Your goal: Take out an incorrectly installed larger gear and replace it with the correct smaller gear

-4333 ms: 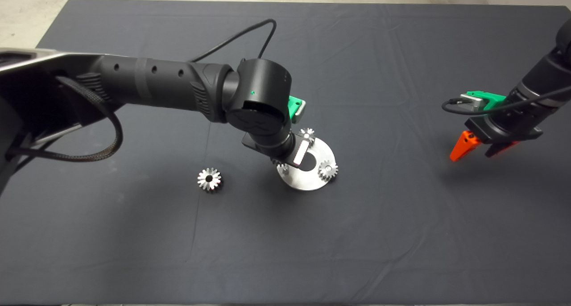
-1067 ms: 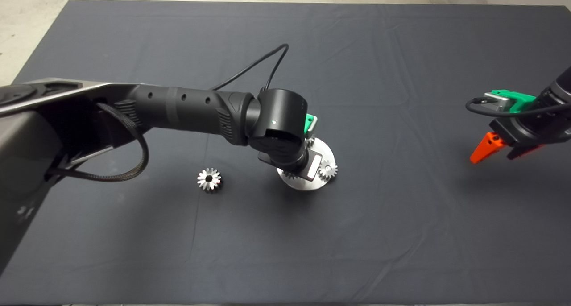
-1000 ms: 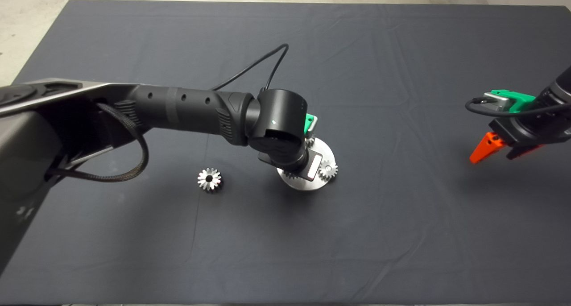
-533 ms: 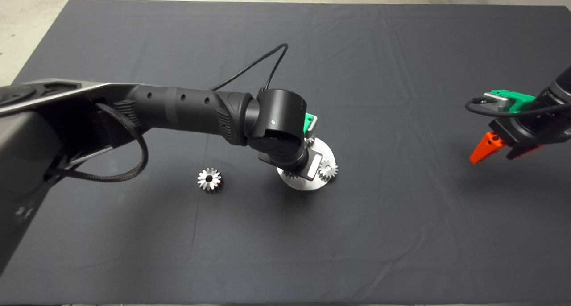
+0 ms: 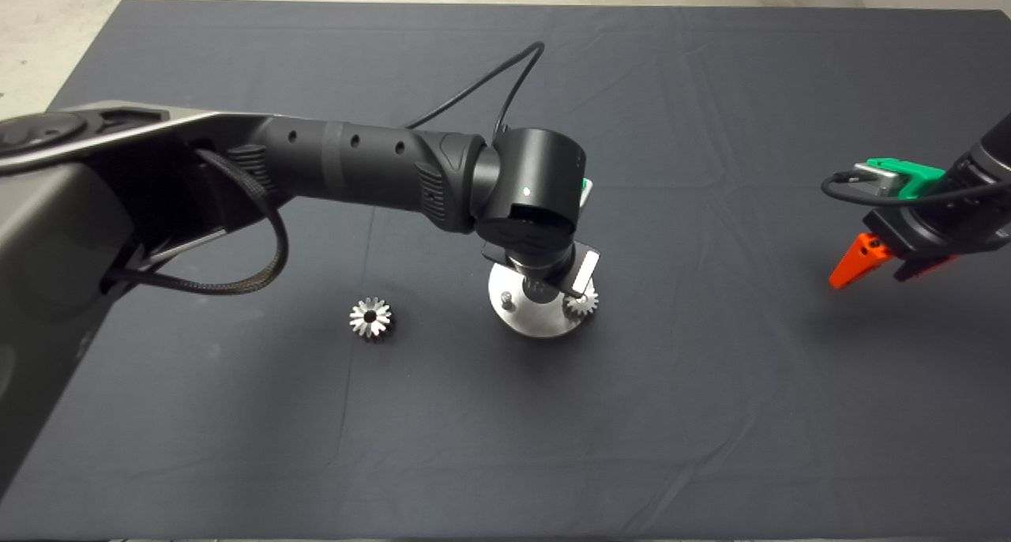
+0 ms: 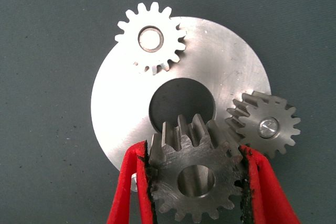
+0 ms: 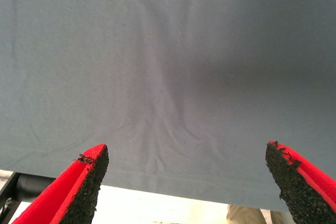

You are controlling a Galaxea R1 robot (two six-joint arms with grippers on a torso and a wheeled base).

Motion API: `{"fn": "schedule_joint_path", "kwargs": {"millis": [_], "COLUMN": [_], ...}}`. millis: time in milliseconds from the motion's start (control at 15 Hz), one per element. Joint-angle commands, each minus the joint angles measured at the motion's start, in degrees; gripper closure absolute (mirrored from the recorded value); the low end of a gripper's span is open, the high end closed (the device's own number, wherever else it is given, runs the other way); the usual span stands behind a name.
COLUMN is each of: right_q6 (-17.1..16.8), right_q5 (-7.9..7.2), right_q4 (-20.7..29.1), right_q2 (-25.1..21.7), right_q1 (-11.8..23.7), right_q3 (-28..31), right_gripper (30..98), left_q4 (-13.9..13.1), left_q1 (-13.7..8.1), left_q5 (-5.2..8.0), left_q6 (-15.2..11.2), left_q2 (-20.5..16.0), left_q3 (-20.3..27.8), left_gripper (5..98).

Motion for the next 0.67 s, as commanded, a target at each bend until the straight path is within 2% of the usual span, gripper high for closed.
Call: {"fn": "schedule_joint_path", "kwargs": {"millis": [0, 133, 267, 400, 600], "right_q6": [-0.3, -0.3, -0.3, -0.3, -0.3], "right_q5": [-5.54, -5.45, -5.45, -5.54, -5.54], "right_q4": [1.2, 1.2, 1.2, 1.0, 0.9], "right_q2": [1.5, 1.5, 1.5, 1.3, 1.4], "right_q1": [1.2, 1.2, 1.2, 1.2, 1.2], "right_q3": [-1.8, -1.8, -1.8, -1.9, -2.1], "right_gripper": [49.3, 49.3, 49.3, 49.3, 49.3], "left_q4": [-0.1, 0.9, 4.1, 6.1, 6.3], "left_q1": [-1.7, -1.5, -1.3, 0.2, 0.5], "left_q5": [5.33, 5.16, 5.16, 5.08, 5.16], "left_q6": [0.2, 0.1, -0.1, -0.6, -1.3], "left_q2": [-1.4, -2.9, -3.8, -5.4, -5.5], "left_q3": [0.7, 0.5, 0.5, 0.7, 0.9], "left_gripper": [80.3, 80.3, 80.3, 80.3, 80.3]}}
